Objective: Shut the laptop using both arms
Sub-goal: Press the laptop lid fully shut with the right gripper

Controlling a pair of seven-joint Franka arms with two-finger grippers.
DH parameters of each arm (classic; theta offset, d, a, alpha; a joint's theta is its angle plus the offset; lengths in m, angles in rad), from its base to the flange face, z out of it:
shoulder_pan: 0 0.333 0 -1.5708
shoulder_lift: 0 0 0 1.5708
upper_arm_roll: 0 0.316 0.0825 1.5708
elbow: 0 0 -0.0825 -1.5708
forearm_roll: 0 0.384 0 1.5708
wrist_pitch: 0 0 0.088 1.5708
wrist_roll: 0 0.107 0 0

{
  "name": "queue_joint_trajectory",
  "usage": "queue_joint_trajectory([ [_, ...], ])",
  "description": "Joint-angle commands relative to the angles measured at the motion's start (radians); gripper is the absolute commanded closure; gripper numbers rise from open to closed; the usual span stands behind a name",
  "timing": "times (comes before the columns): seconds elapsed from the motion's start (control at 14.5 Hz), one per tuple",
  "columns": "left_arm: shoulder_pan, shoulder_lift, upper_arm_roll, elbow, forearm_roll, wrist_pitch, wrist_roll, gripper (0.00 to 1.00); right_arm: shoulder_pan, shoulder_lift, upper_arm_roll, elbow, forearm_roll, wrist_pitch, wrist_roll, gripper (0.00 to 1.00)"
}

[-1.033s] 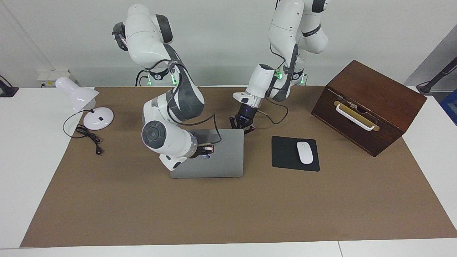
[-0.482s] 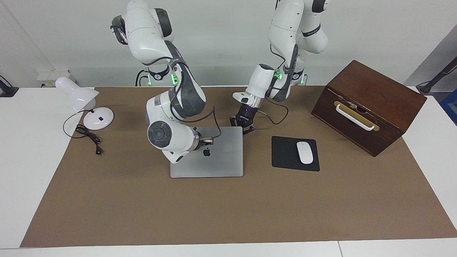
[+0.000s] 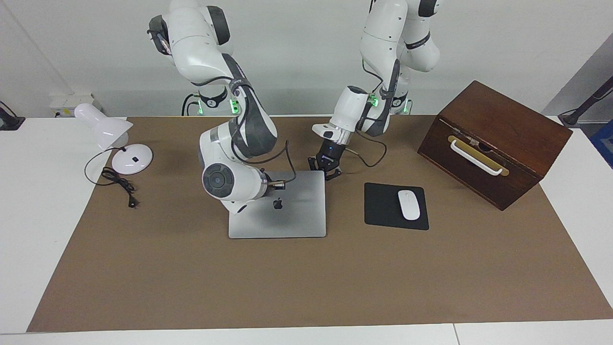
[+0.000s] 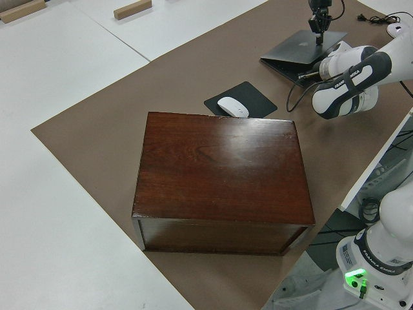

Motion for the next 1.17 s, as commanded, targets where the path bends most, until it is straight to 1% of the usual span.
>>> queue_joint_trajectory([
  [0.0, 0.023, 0.070, 0.011, -0.013, 0.003, -0.001, 0.026, 1.00, -0.003, -0.048, 0.005, -0.071, 0.005, 0.009, 0.024, 1.00],
  [0.21, 0.023, 0.069, 0.011, -0.013, 0.003, -0.001, 0.026, 1.00, -0.003, -0.061, 0.005, -0.106, 0.005, 0.011, 0.024, 1.00],
  [0.62, 0.024, 0.070, 0.011, -0.013, 0.003, -0.001, 0.024, 1.00, 0.002, -0.078, 0.005, -0.143, 0.004, 0.015, 0.025, 1.00],
  [0.83, 0.024, 0.070, 0.011, -0.013, 0.003, -0.001, 0.024, 1.00, 0.005, -0.091, 0.007, -0.173, 0.004, 0.038, 0.025, 1.00],
  [1.1, 0.024, 0.070, 0.011, -0.013, 0.003, -0.001, 0.024, 1.00, 0.008, -0.094, 0.007, -0.180, 0.004, 0.048, 0.025, 1.00],
])
